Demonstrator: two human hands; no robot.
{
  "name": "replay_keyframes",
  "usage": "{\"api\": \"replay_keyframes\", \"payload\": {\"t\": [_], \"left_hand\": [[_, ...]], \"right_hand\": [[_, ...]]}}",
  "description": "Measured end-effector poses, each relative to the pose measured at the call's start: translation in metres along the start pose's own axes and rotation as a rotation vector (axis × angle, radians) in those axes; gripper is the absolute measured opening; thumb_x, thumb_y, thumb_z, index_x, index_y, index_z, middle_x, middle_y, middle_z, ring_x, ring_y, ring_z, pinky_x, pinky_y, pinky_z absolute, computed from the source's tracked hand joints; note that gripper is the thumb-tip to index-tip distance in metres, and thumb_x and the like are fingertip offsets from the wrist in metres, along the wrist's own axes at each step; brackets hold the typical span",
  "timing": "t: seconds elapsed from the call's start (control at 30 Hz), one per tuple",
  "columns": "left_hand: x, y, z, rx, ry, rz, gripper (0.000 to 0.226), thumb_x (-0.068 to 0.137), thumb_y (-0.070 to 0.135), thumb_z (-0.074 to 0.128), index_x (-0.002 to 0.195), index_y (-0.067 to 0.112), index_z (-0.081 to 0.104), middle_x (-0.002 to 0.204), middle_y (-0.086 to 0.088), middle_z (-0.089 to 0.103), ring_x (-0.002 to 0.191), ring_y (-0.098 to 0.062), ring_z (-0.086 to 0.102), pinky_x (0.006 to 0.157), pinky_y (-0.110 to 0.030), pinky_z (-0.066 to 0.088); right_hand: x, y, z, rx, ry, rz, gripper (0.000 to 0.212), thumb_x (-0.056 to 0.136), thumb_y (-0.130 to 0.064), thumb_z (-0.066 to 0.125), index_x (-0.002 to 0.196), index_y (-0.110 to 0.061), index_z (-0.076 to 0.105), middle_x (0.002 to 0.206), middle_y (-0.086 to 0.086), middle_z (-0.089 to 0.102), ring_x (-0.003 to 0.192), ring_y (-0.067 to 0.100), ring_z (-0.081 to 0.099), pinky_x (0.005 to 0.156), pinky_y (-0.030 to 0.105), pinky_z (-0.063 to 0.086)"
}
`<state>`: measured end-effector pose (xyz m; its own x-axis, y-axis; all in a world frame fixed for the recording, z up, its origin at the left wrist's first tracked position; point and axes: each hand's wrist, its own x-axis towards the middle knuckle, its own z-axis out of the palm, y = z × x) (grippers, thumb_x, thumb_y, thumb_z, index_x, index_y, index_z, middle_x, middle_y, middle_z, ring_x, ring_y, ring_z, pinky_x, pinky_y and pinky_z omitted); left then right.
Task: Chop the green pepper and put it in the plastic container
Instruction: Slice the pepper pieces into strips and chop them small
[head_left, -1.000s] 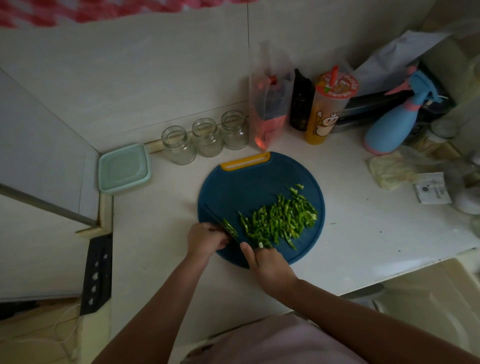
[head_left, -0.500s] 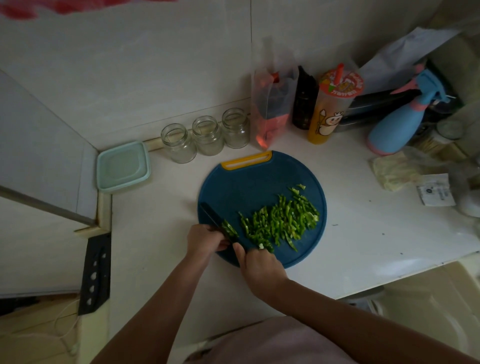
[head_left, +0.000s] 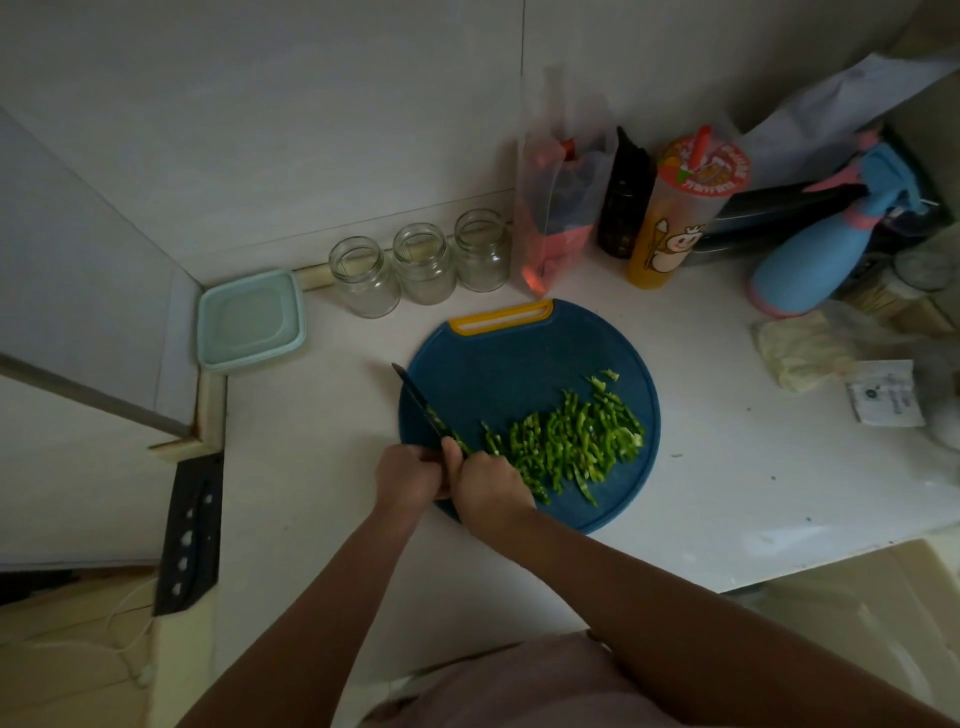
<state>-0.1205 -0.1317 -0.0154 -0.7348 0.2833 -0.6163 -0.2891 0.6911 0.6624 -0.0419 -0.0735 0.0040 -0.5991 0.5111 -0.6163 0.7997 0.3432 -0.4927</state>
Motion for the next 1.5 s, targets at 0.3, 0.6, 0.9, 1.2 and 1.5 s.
{"api": "replay_keyframes", "payload": {"t": [0.3,0.6,0.9,1.2,1.5], "left_hand": [[-0.010,-0.006,-0.002,-0.140,-0.062,0.044,0.020,0.069,-0.002,0.078,0.086,0.001,0.068,0.073,-0.010,0.067,0.055,-0.011,0.065,0.055,-0.016,0.055],[-0.006,-0.002,-0.004,-0.091,-0.085,-0.036,0.014,0.072,0.002,0.078,0.076,0.002,0.065,0.056,-0.009,0.065,0.043,-0.011,0.063,0.048,-0.019,0.054],[-0.006,0.004,-0.002,-0.056,-0.112,-0.093,0.009,0.078,-0.006,0.067,0.072,-0.001,0.062,0.064,-0.015,0.064,0.053,-0.019,0.063,0.051,-0.022,0.055],[-0.005,0.005,0.000,-0.075,-0.063,-0.117,0.007,0.078,-0.012,0.063,0.075,-0.006,0.060,0.066,-0.018,0.064,0.039,-0.015,0.061,0.043,-0.024,0.054],[0.001,0.001,-0.002,-0.088,-0.058,-0.098,0.012,0.074,-0.010,0.066,0.069,0.000,0.063,0.067,-0.017,0.067,0.053,-0.022,0.065,0.050,-0.027,0.057]], "right_hand": [[-0.009,0.047,-0.022,0.260,-0.018,0.082,0.050,0.103,-0.011,0.023,0.150,-0.002,0.009,0.101,0.018,0.053,0.075,0.023,0.041,0.066,0.033,0.035],[-0.036,0.053,-0.024,0.121,-0.054,-0.180,0.057,0.100,-0.049,0.018,0.085,-0.005,0.051,0.062,0.002,0.042,0.063,0.022,0.045,0.069,0.030,0.035],[-0.029,0.059,-0.001,0.219,0.020,-0.184,0.056,0.101,-0.043,0.030,0.054,-0.015,0.038,0.055,0.006,0.044,0.074,0.034,0.059,0.071,0.038,0.044],[-0.025,0.059,0.014,-0.092,0.068,-0.257,0.115,0.072,-0.068,-0.032,0.127,-0.011,0.053,0.103,0.019,0.061,0.096,0.034,0.059,0.063,0.034,0.034],[-0.023,0.047,0.011,-0.209,0.070,-0.198,0.074,0.098,-0.054,0.010,0.102,-0.004,0.063,0.098,0.019,0.065,0.095,0.033,0.062,0.068,0.035,0.044]]}}
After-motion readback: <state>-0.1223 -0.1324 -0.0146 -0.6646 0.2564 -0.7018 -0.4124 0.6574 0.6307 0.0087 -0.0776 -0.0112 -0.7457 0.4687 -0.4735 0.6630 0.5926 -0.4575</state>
